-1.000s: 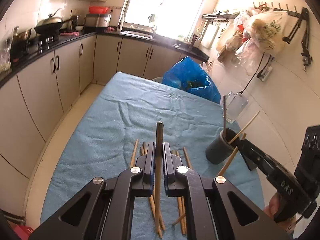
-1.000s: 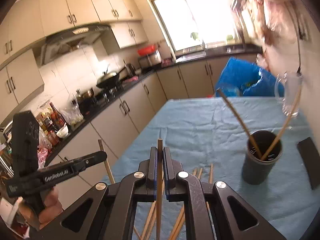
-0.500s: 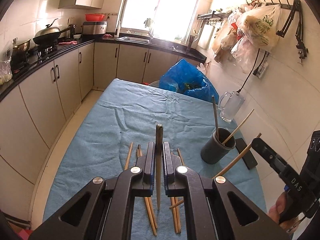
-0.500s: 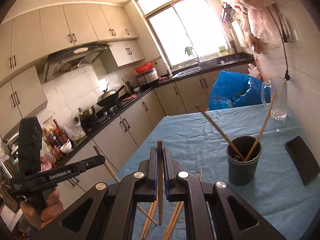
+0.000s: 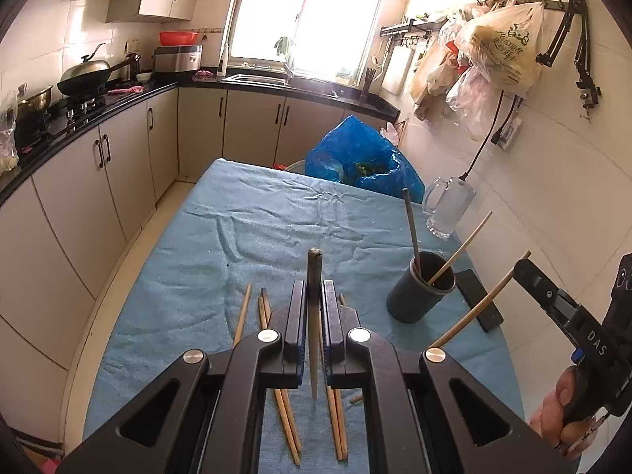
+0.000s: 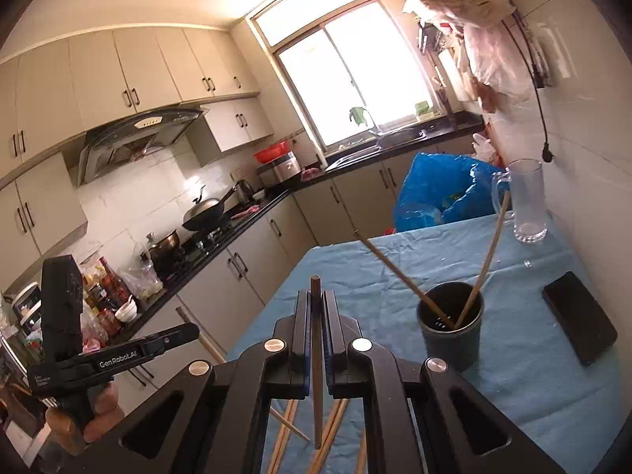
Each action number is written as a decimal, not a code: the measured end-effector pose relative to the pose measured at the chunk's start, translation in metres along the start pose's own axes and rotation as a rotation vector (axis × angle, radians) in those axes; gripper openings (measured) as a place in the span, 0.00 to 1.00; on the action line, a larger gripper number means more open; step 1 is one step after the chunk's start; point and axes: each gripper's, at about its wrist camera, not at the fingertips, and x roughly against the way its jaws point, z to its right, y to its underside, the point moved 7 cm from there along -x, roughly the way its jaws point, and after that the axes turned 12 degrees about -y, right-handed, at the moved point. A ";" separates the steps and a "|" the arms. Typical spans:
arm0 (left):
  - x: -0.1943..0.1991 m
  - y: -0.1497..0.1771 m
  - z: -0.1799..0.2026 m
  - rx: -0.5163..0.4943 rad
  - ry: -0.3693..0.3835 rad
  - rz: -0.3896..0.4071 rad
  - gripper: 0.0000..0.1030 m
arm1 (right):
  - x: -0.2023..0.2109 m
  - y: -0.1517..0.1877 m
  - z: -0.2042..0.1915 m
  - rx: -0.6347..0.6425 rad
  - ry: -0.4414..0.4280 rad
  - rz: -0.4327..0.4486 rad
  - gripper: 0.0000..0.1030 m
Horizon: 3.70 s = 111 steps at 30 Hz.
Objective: Organize utensils
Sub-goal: 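Lift the held chopsticks upright and carry them over the black cup, then lower the chopsticks into the cup and open both grippers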
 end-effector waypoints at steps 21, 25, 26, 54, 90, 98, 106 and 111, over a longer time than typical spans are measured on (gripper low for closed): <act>0.013 -0.019 0.034 -0.055 0.062 0.027 0.06 | 0.046 -0.027 0.025 -0.030 0.071 0.109 0.06; 0.014 -0.024 0.043 -0.066 0.076 0.029 0.06 | 0.058 -0.034 0.033 -0.041 0.089 0.139 0.06; 0.014 -0.026 0.047 -0.070 0.084 0.026 0.06 | 0.062 -0.035 0.036 -0.044 0.095 0.147 0.06; 0.020 -0.108 0.137 -0.138 0.165 0.106 0.06 | 0.100 -0.110 0.071 -0.013 0.205 0.283 0.06; -0.057 -0.107 0.152 -0.073 0.151 0.009 0.33 | 0.045 -0.098 0.128 -0.056 0.282 0.181 0.26; -0.016 -0.094 0.113 -0.055 0.134 0.060 0.36 | 0.065 -0.077 0.096 -0.045 0.238 0.182 0.41; -0.017 -0.059 0.063 -0.033 0.075 0.016 0.36 | 0.048 -0.037 0.084 -0.066 0.213 0.083 0.42; -0.035 -0.034 0.029 0.003 0.048 -0.056 0.36 | 0.027 -0.011 0.084 -0.097 0.195 -0.001 0.43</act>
